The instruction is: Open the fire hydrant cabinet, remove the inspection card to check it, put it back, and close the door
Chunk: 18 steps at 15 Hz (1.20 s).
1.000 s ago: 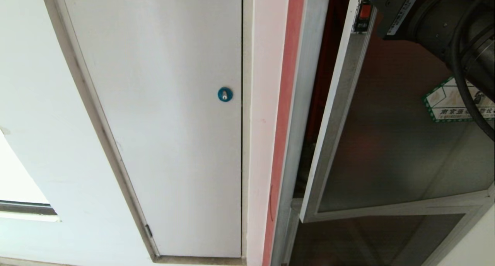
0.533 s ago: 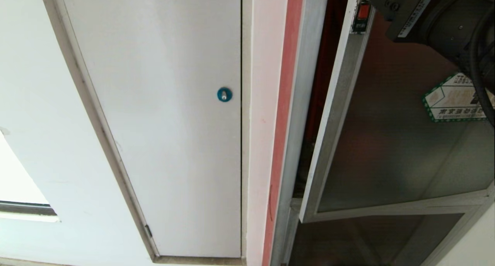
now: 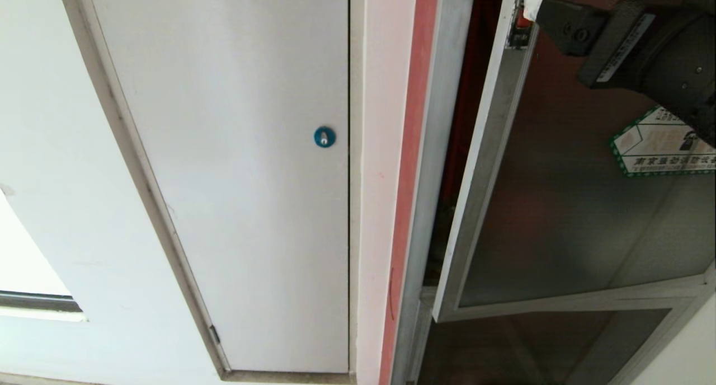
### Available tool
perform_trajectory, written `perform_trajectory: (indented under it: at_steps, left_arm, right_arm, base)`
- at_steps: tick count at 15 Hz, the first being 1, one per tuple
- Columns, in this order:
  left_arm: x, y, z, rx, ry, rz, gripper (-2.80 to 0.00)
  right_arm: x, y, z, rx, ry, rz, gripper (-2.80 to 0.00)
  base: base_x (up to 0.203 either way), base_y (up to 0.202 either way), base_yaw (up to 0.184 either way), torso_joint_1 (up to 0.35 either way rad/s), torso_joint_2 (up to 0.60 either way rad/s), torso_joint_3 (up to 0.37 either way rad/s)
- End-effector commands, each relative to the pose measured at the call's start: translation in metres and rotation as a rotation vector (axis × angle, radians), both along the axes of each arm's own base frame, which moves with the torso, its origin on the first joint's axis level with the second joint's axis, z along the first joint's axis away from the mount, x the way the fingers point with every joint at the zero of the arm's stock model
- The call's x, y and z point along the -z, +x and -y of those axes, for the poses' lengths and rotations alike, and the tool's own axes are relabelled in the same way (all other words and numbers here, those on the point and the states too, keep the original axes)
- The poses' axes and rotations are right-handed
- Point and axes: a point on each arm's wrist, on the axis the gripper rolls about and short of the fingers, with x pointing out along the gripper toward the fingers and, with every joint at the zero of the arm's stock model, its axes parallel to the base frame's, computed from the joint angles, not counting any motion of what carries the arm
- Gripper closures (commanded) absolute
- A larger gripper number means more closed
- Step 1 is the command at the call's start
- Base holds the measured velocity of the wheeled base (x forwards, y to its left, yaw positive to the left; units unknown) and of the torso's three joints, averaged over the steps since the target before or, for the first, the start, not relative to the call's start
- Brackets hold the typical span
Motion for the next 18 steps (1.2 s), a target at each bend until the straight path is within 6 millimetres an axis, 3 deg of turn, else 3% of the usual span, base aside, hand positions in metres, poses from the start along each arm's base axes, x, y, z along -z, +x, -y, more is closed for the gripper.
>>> perform_trajectory:
  at_steps: [1,7,8,14,18]
  left_arm:
    - [0.002,0.001,0.000,-0.001,0.000,-0.007,0.00]
    - [0.002,0.000,0.000,-0.001,0.000,-0.005,0.00]
    - [0.002,0.001,0.000,-0.001,0.000,-0.006,0.00]
    - [0.002,0.001,0.000,-0.001,0.000,-0.007,0.00]
    - [0.002,0.000,0.000,-0.001,0.000,-0.005,0.00]
  right_arm:
    - [0.005,-0.009,0.007,0.001,-0.007,-0.003,-2.80]
    - [0.014,-0.032,0.026,0.012,-0.019,-0.002,-2.80]
    - [0.016,-0.036,0.030,0.012,-0.020,-0.002,0.00]
    - [0.019,-0.063,0.053,0.040,0.014,0.026,0.00]
    - [0.018,-0.074,0.084,0.216,0.034,0.060,0.00]
  base:
    - [0.000,0.000,0.000,0.000,0.00,0.000]
    - [0.000,0.000,0.000,0.000,0.00,0.000]
    - [0.000,0.000,0.000,0.000,0.00,0.000]
    - [0.000,0.000,0.000,0.000,0.00,0.000]
    - [0.000,0.000,0.000,0.000,0.00,0.000]
